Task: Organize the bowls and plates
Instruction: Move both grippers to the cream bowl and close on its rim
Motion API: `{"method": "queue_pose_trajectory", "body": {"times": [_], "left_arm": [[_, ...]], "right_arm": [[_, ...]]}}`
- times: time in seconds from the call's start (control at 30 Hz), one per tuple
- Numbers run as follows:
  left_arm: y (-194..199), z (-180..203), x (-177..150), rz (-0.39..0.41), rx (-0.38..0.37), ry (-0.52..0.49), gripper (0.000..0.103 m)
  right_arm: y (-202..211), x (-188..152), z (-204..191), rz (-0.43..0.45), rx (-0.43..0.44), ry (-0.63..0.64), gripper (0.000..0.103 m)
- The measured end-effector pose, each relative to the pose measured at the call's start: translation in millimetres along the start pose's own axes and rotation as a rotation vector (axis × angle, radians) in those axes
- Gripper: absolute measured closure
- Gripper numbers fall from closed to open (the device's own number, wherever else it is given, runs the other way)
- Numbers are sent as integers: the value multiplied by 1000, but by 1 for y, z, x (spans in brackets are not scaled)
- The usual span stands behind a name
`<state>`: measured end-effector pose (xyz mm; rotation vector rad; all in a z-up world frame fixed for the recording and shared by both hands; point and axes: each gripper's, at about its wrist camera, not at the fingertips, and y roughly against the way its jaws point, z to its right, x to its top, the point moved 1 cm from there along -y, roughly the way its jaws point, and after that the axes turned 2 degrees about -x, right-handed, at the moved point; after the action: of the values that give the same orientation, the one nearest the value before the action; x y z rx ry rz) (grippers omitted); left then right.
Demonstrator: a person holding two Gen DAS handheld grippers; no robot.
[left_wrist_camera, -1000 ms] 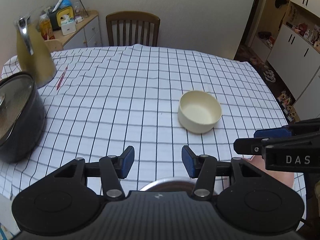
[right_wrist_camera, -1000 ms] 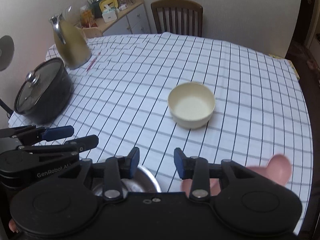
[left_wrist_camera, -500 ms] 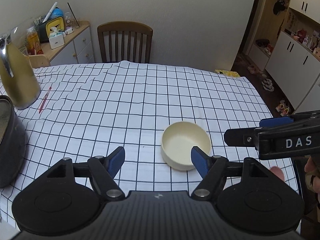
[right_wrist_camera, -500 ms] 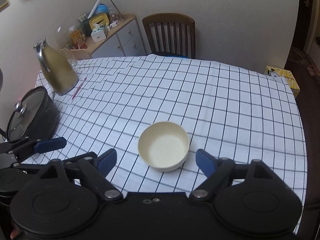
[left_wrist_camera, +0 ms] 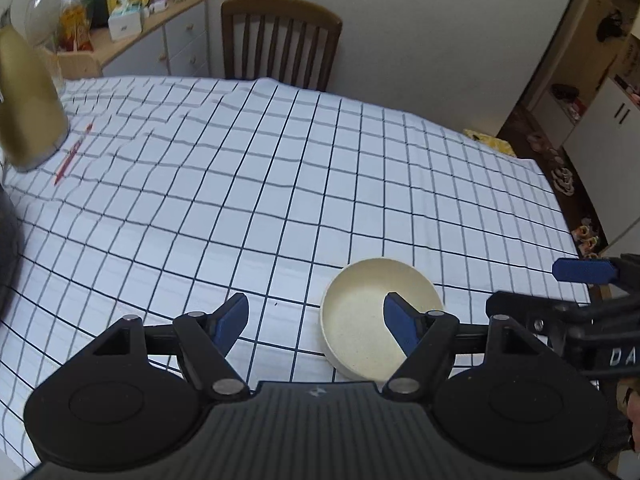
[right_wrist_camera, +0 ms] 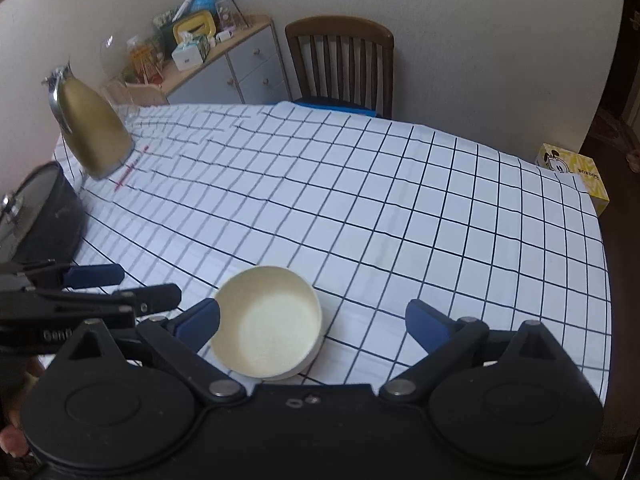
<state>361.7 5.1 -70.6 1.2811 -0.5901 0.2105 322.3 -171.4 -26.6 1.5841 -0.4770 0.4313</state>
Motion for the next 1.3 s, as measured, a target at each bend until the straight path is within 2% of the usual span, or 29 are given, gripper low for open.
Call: {"method": "queue_pose_trajectory", "body": {"times": [0.33,0.6,0.73,0.8,0.93,1.0,1.07,1.17,1.3], "left_arm": [[-66,1,-1,-148,16,45,29],[-97,-6,0,-197,24,72,30],[-101,-2,0,-190,35,56,31],[-104,-1,0,-197,24,60,40],[-106,6,0,-196,38,42,51],[-104,8,0,-198,28,41,64],[-103,12,1,-194,26,27,73],[-101,17,0,-189,37,5,79],[-102,19,0,-197,53,-6,92]], "right_arm": [[-56,-9,4,-90,15,63,11],[-84,-15,7,-145,36,40,25],[-93,-18,7,-168,41,28,32],[-96,-19,5,-177,44,22,38],[-98,-20,3,-187,51,8,52],[-98,-20,4,-190,35,-2,56],[-98,-20,4,-197,34,-13,61],[-98,-19,3,-200,20,-16,69],[-97,-20,1,-200,3,-19,81]]}}
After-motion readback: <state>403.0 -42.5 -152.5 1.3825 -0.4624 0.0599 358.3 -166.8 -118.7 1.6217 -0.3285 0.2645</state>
